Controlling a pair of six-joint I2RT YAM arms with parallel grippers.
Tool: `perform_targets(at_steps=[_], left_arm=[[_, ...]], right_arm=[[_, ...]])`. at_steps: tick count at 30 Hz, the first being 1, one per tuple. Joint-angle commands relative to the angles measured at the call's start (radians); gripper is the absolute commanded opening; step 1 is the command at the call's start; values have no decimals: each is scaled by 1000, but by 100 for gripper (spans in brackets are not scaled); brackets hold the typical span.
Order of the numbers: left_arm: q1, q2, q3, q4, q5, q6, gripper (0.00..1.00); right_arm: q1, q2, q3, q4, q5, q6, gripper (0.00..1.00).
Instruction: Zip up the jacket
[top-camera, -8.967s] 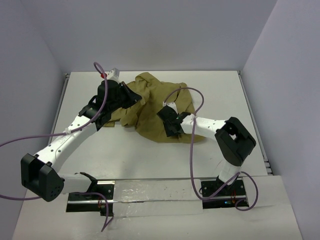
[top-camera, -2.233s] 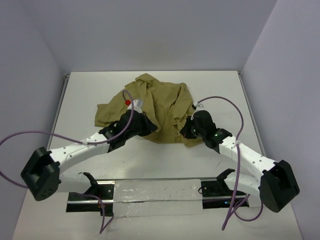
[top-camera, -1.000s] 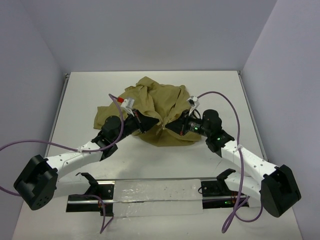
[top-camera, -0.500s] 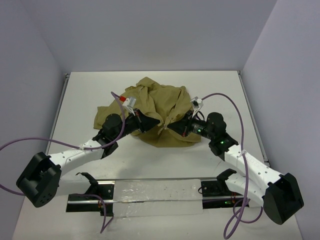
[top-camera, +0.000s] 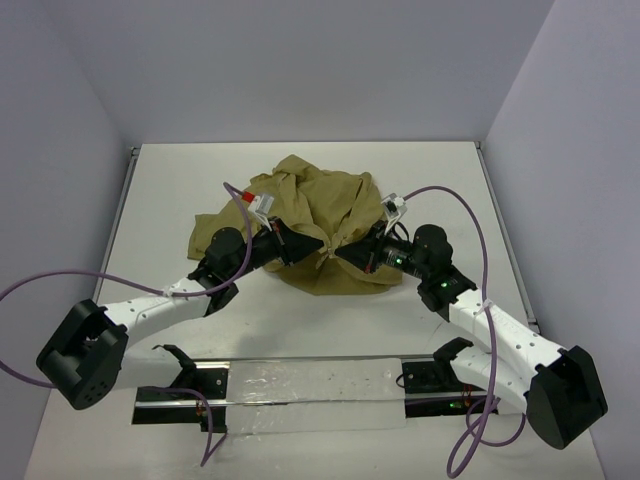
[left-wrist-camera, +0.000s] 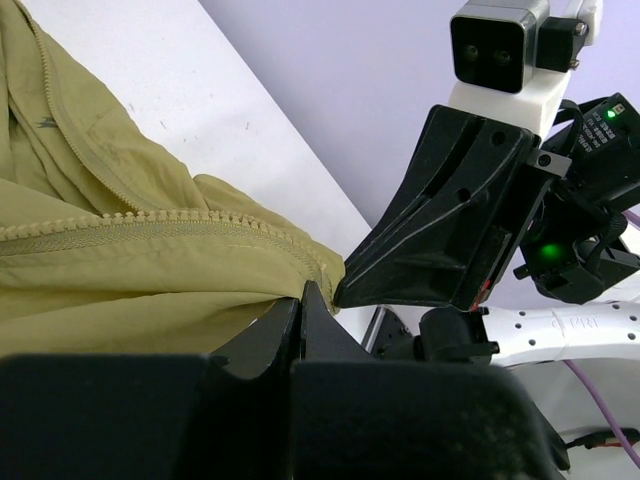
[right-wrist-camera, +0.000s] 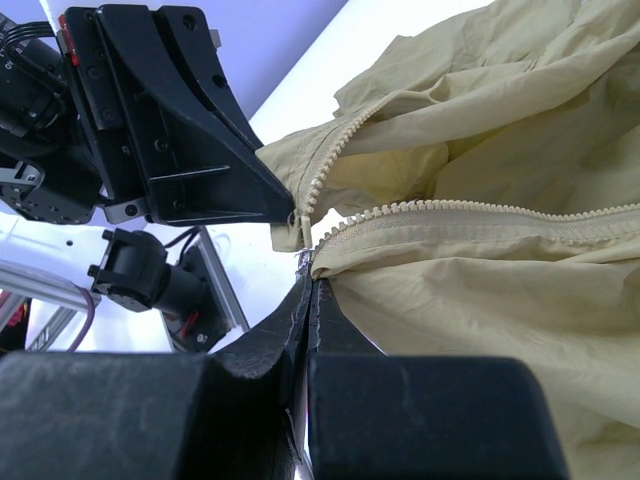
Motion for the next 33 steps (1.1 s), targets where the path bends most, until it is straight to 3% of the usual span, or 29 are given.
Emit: perform_targets(at_steps=[1, 7, 11, 19, 33], left_arm=[[10, 3, 5, 87, 46, -13, 0], [55, 14, -17, 140, 135, -42, 0], [76, 35, -39, 183, 193, -51, 0], [79, 32, -87, 233, 145, -72, 0], [62, 47, -132, 379, 96, -141, 0]], right_arm=[[-12, -18, 5, 65, 7, -7, 0], [-46, -30, -24, 96, -95, -27, 0], [-89, -5, -54, 162, -242, -33, 0], [-117, 73, -44, 250, -403, -29, 0], [-117, 111, -46, 354, -398, 49, 0]])
